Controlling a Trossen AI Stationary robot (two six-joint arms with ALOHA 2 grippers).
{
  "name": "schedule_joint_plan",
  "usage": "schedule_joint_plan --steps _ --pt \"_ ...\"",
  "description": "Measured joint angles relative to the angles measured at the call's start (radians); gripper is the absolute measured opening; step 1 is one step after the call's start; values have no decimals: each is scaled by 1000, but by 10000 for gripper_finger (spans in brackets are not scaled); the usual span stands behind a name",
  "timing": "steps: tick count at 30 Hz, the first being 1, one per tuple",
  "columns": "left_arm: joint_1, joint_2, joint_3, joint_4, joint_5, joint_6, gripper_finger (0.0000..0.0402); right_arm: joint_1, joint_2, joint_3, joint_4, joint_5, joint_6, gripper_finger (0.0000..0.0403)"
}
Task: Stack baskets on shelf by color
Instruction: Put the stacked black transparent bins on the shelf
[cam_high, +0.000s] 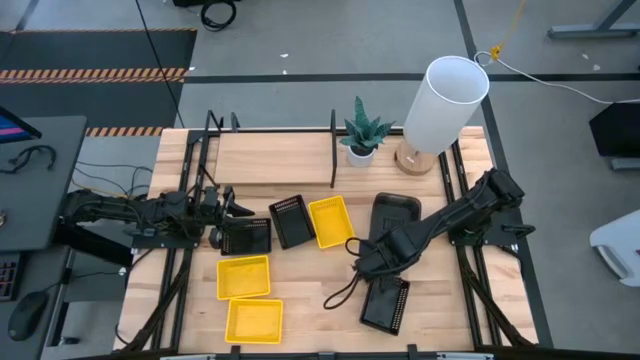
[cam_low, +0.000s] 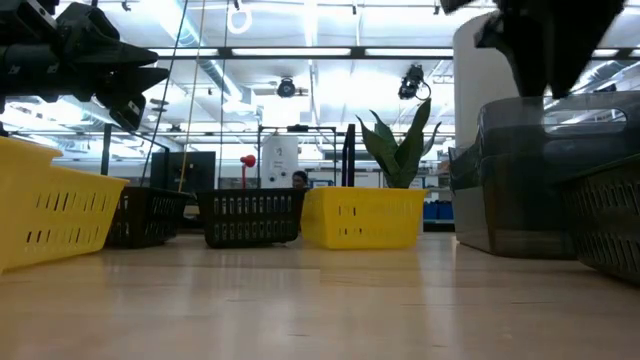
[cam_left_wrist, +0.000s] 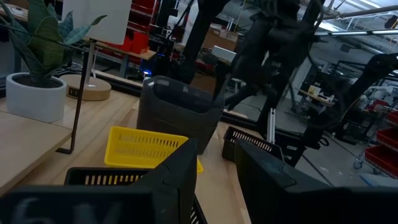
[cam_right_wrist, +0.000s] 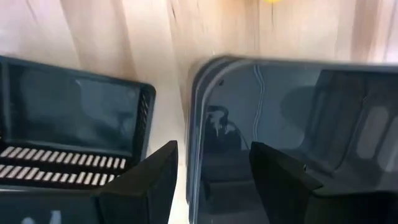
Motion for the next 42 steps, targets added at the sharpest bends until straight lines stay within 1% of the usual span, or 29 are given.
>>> schedule_joint_plan --steps 3,8,14,18,21,24,27,30,32,33,37,40,42 --pt "0 0 0 0 0 0 117 0 -2 -56 19 -20 15 202" --pt "0 0 0 0 0 0 117 -17 -2 -145 120 -85 10 196" --pt "0 0 0 0 0 0 117 -45 -3 -213 182 -86 10 188" --pt "0 0 0 0 0 0 117 -55 -3 -244 219 -91 9 173" --pt "0 0 0 0 0 0 117 -57 -3 -252 221 -93 8 153" --pt "0 0 0 0 0 0 117 -56 -3 -260 234 -94 7 125" --pt "0 0 0 0 0 0 117 -56 -3 -283 267 -102 -1 88" --pt "0 0 0 0 0 0 117 -56 -7 -296 288 -111 -15 44" --pt "0 0 0 0 0 0 117 -55 -6 -290 271 -109 -18 17" --pt "0 0 0 0 0 0 117 -55 -3 -279 247 -106 -26 14" --pt "0 0 0 0 0 0 117 -53 -2 -172 128 -80 -35 21" --pt "0 0 0 0 0 0 117 -45 -1 -75 24 -50 -47 14" --pt "0 0 0 1 0 0 117 -41 -2 -9 23 -47 -65 14"
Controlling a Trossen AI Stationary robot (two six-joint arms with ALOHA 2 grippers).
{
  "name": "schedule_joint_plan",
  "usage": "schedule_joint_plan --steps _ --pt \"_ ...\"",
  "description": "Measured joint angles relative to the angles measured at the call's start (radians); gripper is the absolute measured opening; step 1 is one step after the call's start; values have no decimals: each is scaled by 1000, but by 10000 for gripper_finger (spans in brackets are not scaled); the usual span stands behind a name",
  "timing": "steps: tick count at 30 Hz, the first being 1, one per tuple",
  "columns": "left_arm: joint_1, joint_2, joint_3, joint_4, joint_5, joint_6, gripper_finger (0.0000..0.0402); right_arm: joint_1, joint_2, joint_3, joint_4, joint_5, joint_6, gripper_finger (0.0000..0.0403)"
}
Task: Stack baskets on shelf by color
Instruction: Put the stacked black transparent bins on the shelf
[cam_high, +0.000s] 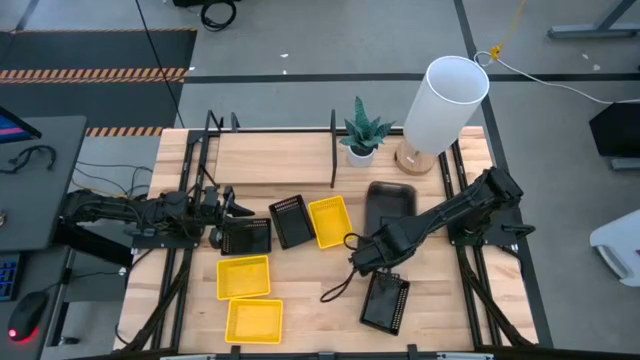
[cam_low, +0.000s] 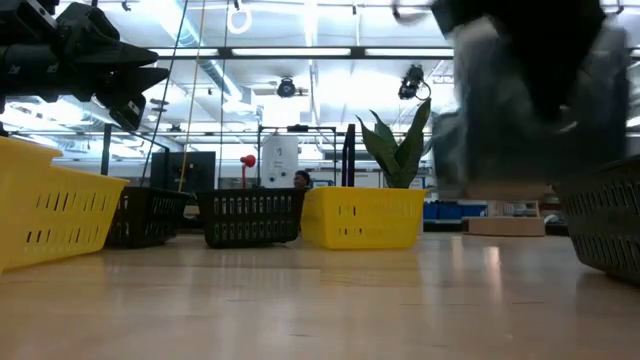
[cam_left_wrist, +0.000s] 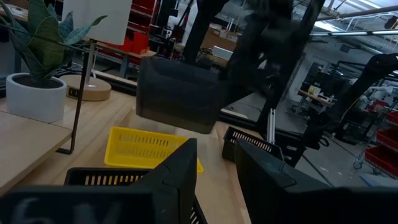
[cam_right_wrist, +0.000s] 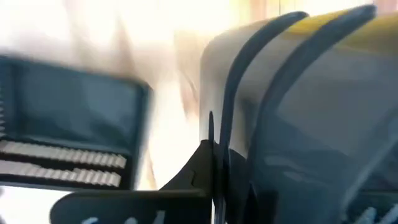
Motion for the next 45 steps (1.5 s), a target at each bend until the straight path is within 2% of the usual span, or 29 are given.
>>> schedule_joint_plan --steps 8,12,18,23,30,34,45 --pt "0 0 0 0 0 0 117 33 10 196 25 82 -66 14" --pt "0 0 0 1 0 0 117 35 33 250 77 83 -111 14" --pt "0 0 0 -1 1 0 117 35 140 377 56 75 -188 14" --pt "0 0 0 2 0 0 117 35 246 526 -34 49 -237 14" --pt "0 0 0 1 0 0 117 38 348 717 -117 51 -239 17" --pt "0 0 0 1 0 0 117 48 371 767 -133 44 -242 16" --pt "0 0 0 2 0 0 117 0 362 769 -94 20 -319 16"
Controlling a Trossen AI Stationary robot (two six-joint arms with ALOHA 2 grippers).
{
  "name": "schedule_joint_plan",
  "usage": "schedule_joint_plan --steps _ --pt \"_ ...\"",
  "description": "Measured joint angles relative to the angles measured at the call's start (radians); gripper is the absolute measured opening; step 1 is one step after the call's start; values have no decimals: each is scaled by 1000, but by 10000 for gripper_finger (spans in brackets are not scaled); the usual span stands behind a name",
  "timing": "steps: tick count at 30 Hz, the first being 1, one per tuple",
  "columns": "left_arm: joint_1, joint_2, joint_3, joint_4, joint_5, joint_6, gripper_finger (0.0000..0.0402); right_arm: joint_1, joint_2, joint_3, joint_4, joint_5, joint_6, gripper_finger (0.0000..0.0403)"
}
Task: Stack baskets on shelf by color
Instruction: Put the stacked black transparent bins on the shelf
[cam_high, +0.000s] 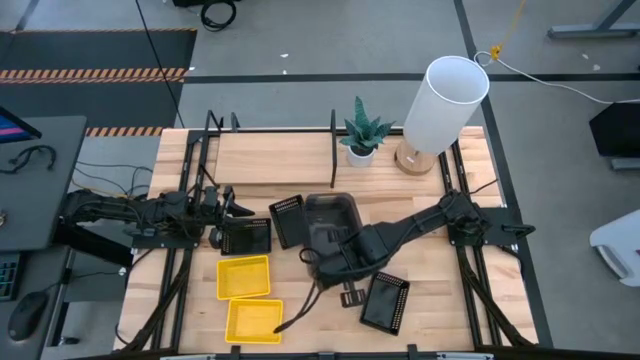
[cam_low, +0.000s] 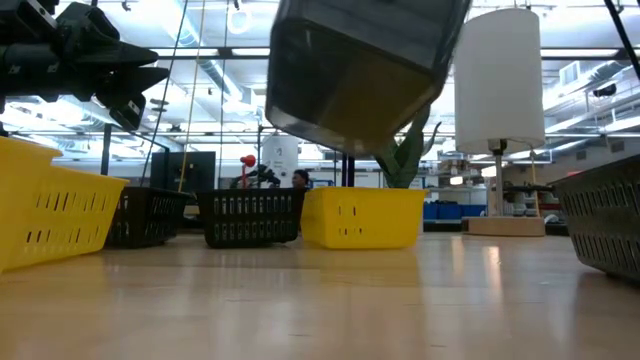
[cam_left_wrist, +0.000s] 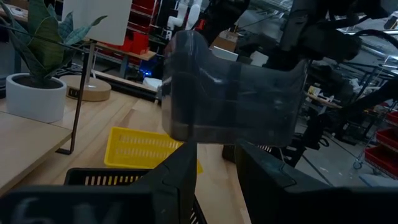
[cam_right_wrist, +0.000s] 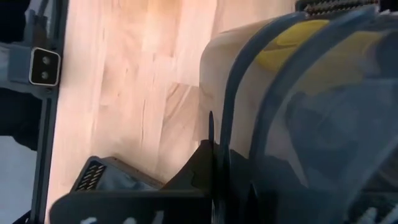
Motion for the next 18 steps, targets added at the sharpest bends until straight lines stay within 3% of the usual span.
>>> schedule_joint_plan --steps 18 --pt "0 0 0 0 0 0 117 -119 -77 1 64 62 -119 16"
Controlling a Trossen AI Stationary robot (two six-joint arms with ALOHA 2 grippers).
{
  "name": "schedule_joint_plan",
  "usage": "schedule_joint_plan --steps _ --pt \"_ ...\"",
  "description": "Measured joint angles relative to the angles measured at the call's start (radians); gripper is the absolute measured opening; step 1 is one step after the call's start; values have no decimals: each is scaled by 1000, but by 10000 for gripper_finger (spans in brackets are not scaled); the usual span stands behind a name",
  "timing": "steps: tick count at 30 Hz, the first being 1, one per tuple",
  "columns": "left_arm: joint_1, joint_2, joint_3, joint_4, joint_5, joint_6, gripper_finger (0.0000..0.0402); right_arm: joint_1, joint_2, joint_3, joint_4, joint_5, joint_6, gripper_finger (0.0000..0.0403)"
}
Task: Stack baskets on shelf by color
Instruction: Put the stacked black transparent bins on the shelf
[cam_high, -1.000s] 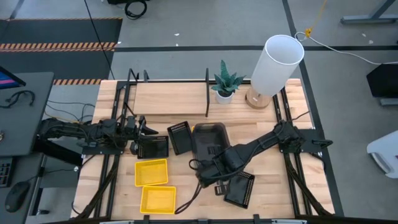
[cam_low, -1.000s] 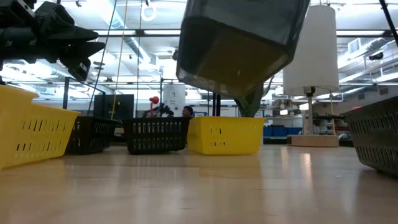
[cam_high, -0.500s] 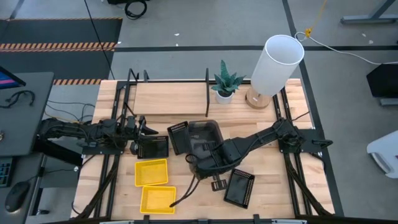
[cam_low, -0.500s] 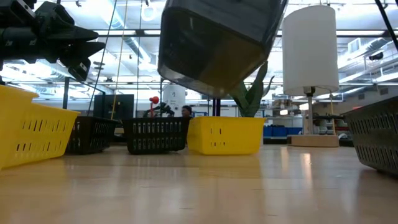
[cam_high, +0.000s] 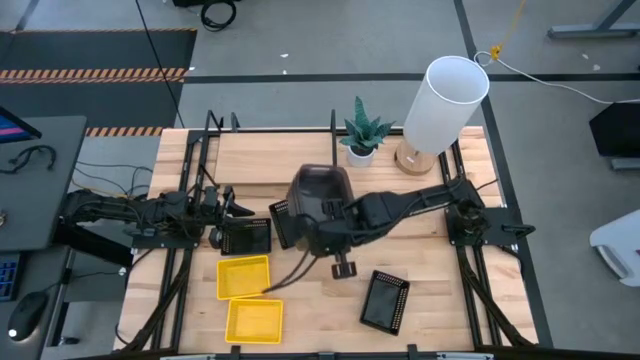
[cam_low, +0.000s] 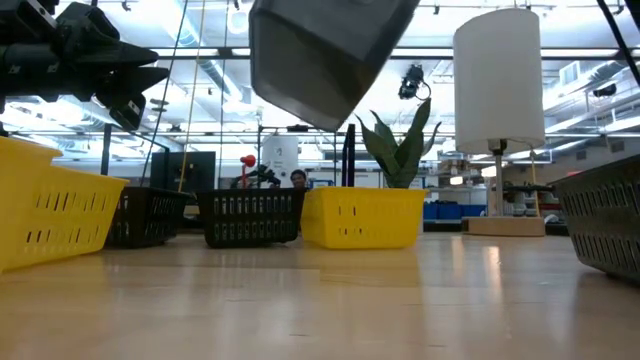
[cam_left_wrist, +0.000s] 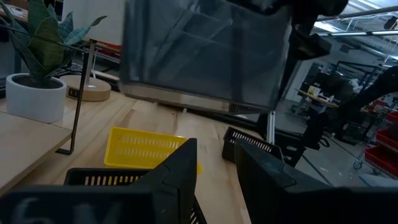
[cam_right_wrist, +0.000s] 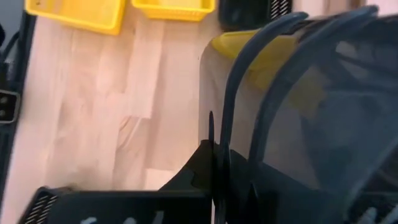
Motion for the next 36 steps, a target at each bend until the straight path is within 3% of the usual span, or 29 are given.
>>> schedule_joint_plan --steps 13,36 --pt "0 0 0 0 0 0 117 -151 -7 0 132 8 -182 16" --pt "0 0 0 0 0 0 117 -402 2 48 175 9 -422 16"
